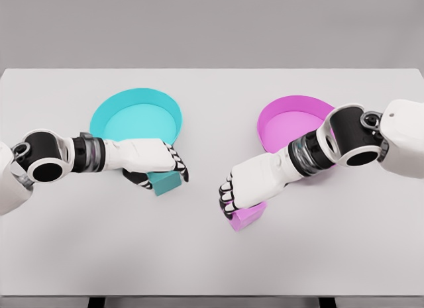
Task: Place the blocks in the corresponding plates according to their colors
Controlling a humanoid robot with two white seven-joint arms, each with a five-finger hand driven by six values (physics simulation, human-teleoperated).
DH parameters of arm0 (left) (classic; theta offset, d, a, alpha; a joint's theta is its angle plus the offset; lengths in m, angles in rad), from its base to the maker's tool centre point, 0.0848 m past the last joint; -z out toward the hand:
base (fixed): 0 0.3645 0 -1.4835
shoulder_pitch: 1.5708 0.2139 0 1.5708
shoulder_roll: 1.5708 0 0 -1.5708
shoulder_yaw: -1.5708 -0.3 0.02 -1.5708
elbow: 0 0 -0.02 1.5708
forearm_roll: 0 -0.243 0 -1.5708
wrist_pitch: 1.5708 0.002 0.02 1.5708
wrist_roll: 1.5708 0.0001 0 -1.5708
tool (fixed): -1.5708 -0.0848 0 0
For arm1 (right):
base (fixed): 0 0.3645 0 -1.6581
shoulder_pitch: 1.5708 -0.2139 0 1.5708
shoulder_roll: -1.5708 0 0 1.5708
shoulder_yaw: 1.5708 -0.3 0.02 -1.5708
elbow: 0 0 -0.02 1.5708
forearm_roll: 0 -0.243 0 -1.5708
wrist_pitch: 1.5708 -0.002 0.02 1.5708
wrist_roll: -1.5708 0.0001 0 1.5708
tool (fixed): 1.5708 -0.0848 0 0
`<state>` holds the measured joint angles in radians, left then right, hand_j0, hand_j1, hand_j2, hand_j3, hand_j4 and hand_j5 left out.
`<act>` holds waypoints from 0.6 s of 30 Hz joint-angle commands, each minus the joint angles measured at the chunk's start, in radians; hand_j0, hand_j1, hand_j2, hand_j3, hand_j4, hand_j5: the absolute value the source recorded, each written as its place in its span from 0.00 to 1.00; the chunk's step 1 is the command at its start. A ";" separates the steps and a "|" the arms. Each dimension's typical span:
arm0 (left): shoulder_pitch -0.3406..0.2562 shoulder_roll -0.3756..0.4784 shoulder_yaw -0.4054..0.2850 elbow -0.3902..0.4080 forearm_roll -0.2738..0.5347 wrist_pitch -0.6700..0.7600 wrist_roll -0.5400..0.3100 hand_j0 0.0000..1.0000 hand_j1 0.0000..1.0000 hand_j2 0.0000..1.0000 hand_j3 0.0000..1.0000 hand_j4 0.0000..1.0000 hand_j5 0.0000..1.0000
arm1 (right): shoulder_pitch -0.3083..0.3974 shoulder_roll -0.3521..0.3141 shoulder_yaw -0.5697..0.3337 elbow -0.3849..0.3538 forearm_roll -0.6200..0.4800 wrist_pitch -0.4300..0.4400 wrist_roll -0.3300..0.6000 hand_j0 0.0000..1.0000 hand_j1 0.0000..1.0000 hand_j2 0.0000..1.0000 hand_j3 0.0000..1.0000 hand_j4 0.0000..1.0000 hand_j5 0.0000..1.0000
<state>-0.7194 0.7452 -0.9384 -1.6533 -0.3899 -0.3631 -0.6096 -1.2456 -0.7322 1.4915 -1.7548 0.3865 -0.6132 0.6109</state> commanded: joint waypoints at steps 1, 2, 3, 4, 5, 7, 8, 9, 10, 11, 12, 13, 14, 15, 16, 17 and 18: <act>0.000 0.000 0.001 -0.003 0.003 -0.002 -0.001 0.62 0.62 0.62 0.62 0.62 0.62 | 0.000 -0.004 -0.020 0.001 -0.009 0.002 0.000 0.56 0.56 0.56 0.56 0.56 0.56; 0.000 0.000 0.001 -0.006 0.003 -0.002 -0.001 0.62 0.62 0.62 0.62 0.62 0.62 | 0.000 -0.006 -0.031 0.001 -0.009 0.002 0.000 0.56 0.56 0.56 0.56 0.56 0.56; 0.000 0.000 0.001 -0.008 0.003 -0.002 -0.001 0.61 0.61 0.61 0.61 0.61 0.61 | 0.000 -0.007 -0.033 0.001 -0.009 0.002 0.000 0.56 0.56 0.56 0.56 0.56 0.56; 0.000 0.002 0.001 -0.017 0.003 -0.002 -0.001 0.61 0.61 0.61 0.61 0.61 0.61 | 0.000 -0.007 -0.034 0.001 -0.009 0.002 0.000 0.56 0.56 0.56 0.56 0.56 0.56; -0.002 0.003 0.003 -0.026 0.003 -0.002 -0.001 0.60 0.60 0.60 0.60 0.60 0.60 | 0.000 -0.010 -0.043 0.001 -0.009 0.002 0.000 0.56 0.56 0.56 0.56 0.56 0.56; -0.002 0.003 0.004 -0.036 0.005 0.000 -0.001 0.60 0.60 0.60 0.60 0.60 0.60 | 0.000 -0.012 -0.056 0.006 -0.011 0.002 0.000 0.56 0.56 0.56 0.56 0.56 0.56; -0.002 0.003 0.004 -0.036 0.005 0.000 -0.001 0.60 0.60 0.60 0.60 0.60 0.60 | 0.000 -0.013 -0.060 0.008 -0.012 0.002 0.000 0.56 0.56 0.56 0.56 0.56 0.56; -0.002 0.003 0.004 -0.036 0.005 -0.002 -0.001 0.60 0.60 0.60 0.60 0.60 0.60 | 0.000 -0.016 -0.074 0.008 -0.014 0.002 0.000 0.56 0.56 0.56 0.56 0.56 0.56; -0.002 0.003 0.004 -0.037 0.005 -0.002 -0.001 0.60 0.60 0.60 0.60 0.60 0.60 | 0.000 -0.030 -0.086 0.008 -0.014 0.002 0.000 0.56 0.56 0.56 0.56 0.56 0.56; -0.002 0.003 0.004 -0.045 0.005 0.000 -0.001 0.60 0.60 0.60 0.60 0.60 0.60 | 0.000 -0.036 -0.105 0.008 -0.014 0.002 0.000 0.56 0.56 0.56 0.56 0.56 0.56; -0.003 0.003 0.004 -0.049 0.006 -0.002 -0.001 0.59 0.59 0.59 0.59 0.59 0.59 | 0.000 -0.039 -0.112 0.008 -0.014 0.002 0.000 0.56 0.56 0.56 0.56 0.56 0.56; -0.003 0.003 0.006 -0.051 0.006 -0.002 -0.001 0.59 0.59 0.59 0.59 0.59 0.59 | 0.000 -0.041 -0.115 0.008 -0.015 0.002 0.000 0.56 0.56 0.56 0.56 0.56 0.56; -0.003 0.003 0.006 -0.052 0.006 -0.002 -0.001 0.59 0.59 0.59 0.59 0.59 0.59 | 0.000 -0.041 -0.119 0.008 -0.014 0.002 0.000 0.56 0.56 0.56 0.56 0.56 0.56; -0.003 0.002 0.006 -0.057 0.006 -0.005 -0.001 0.59 0.59 0.59 0.59 0.59 0.59 | 0.000 -0.041 -0.131 0.009 -0.014 0.002 0.000 0.56 0.56 0.56 0.56 0.56 0.56; -0.005 0.003 0.006 -0.077 0.006 -0.005 -0.001 0.59 0.59 0.59 0.59 0.59 0.59 | 0.000 -0.042 -0.134 0.011 -0.014 0.002 0.000 0.56 0.56 0.56 0.56 0.56 0.56; -0.006 0.003 0.006 -0.085 0.006 -0.005 -0.001 0.59 0.59 0.59 0.59 0.59 0.59 | 0.000 -0.042 -0.134 0.011 -0.014 0.002 0.000 0.56 0.56 0.56 0.56 0.56 0.56; -0.006 0.003 0.007 -0.088 0.008 -0.005 -0.001 0.59 0.59 0.59 0.59 0.59 0.59 | 0.000 -0.044 -0.145 0.012 -0.014 0.002 0.000 0.56 0.56 0.56 0.56 0.56 0.56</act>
<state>-0.7256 0.7479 -0.9328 -1.7267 -0.3858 -0.3692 -0.6115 -1.2456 -0.7743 1.3613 -1.7444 0.3771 -0.6131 0.6110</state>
